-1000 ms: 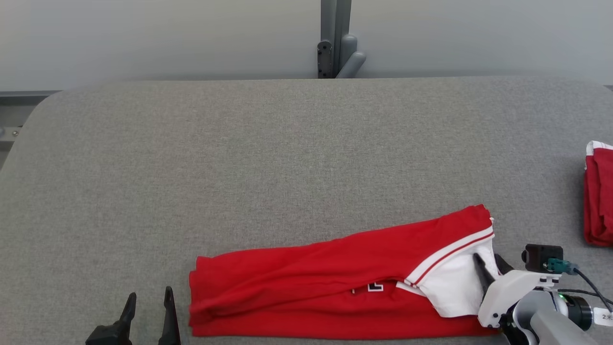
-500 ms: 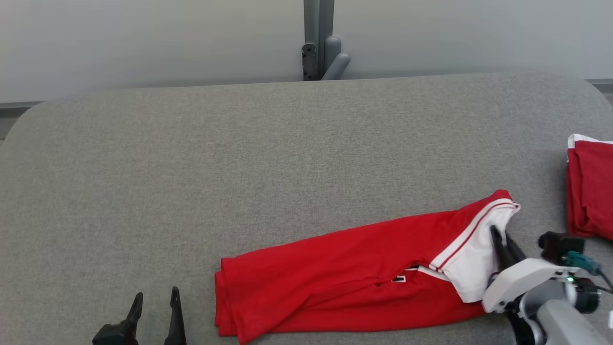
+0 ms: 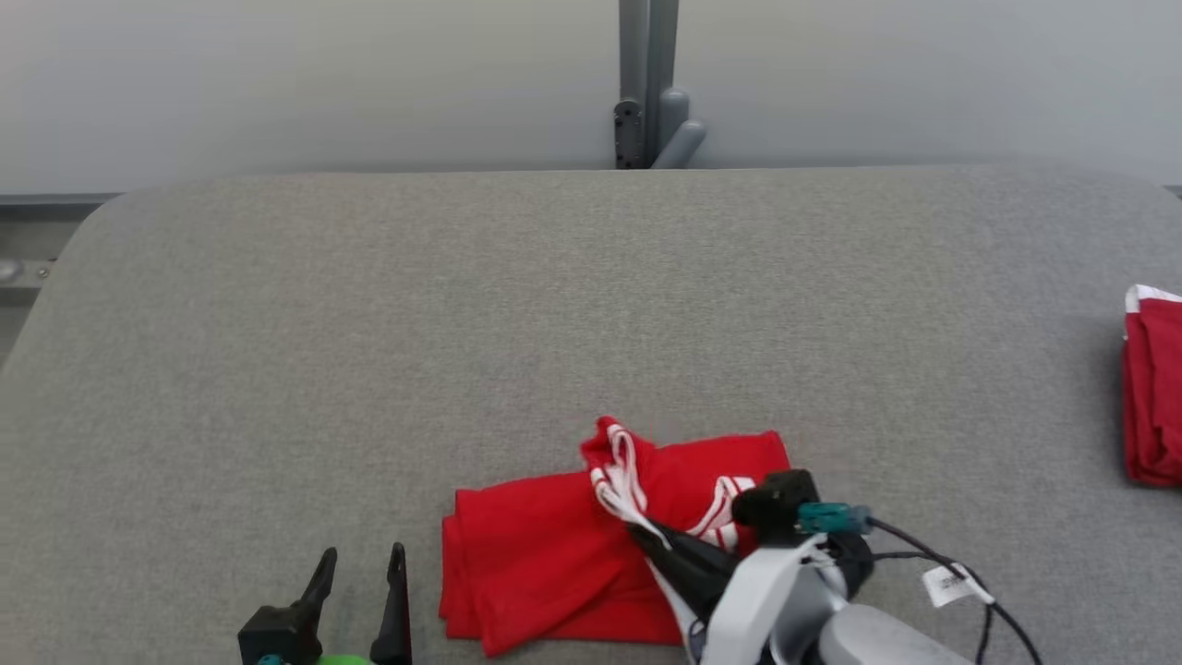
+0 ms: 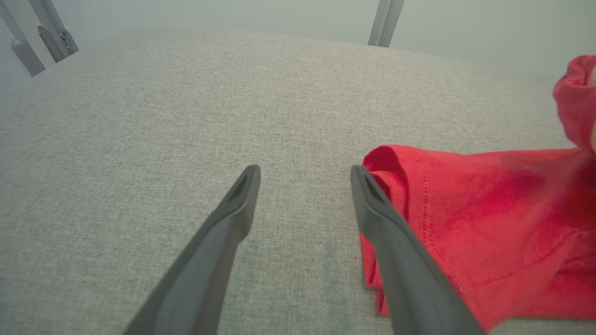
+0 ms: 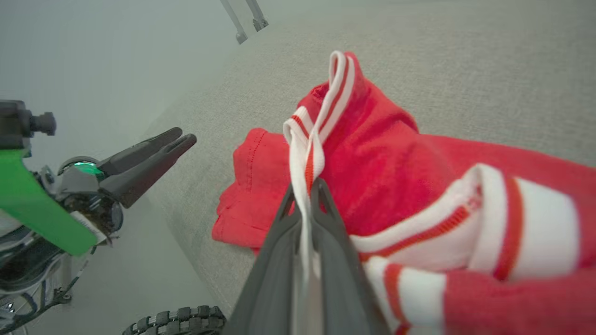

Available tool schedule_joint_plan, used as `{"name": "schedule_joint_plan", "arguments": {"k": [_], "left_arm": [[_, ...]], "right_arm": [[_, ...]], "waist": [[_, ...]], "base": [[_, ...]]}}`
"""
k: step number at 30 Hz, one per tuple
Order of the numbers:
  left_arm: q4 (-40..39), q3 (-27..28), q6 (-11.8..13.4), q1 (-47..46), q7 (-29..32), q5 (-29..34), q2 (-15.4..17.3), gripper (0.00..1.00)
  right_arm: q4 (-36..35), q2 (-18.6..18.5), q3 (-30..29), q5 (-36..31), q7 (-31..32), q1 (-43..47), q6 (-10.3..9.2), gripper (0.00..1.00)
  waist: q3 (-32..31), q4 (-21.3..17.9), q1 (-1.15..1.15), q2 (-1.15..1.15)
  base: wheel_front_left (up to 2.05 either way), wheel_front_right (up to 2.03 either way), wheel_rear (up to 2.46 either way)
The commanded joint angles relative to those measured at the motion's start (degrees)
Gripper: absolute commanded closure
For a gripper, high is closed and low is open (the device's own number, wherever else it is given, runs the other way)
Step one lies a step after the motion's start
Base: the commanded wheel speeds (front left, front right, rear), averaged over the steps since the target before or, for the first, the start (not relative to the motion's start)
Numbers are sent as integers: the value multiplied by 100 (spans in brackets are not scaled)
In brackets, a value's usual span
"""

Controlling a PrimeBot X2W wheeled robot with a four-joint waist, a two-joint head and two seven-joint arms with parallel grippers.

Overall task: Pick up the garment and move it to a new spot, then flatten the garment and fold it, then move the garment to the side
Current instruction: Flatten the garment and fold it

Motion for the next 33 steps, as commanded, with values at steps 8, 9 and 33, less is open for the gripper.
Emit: {"name": "schedule_joint_plan", "arguments": {"k": [8,9,33], "left_arm": [[105,-370,-54,-235,4,-32,20,0],[122,-392,-55,-232,4,-34,24,0],[-242,422,215,21,4,79,21,0]], "right_arm": [[914,667,786,114,-162,-838,2,100],[1111,731,788,136,-254,-907,3,100],[1034,656,-3088,-1848,-1469,586,2,0]], "waist": [[159,1060,0,0],[162,1131,0,0],[-87,-288,0,0]], "base": [[0,0,0],[0,0,0],[0,0,0]]}}
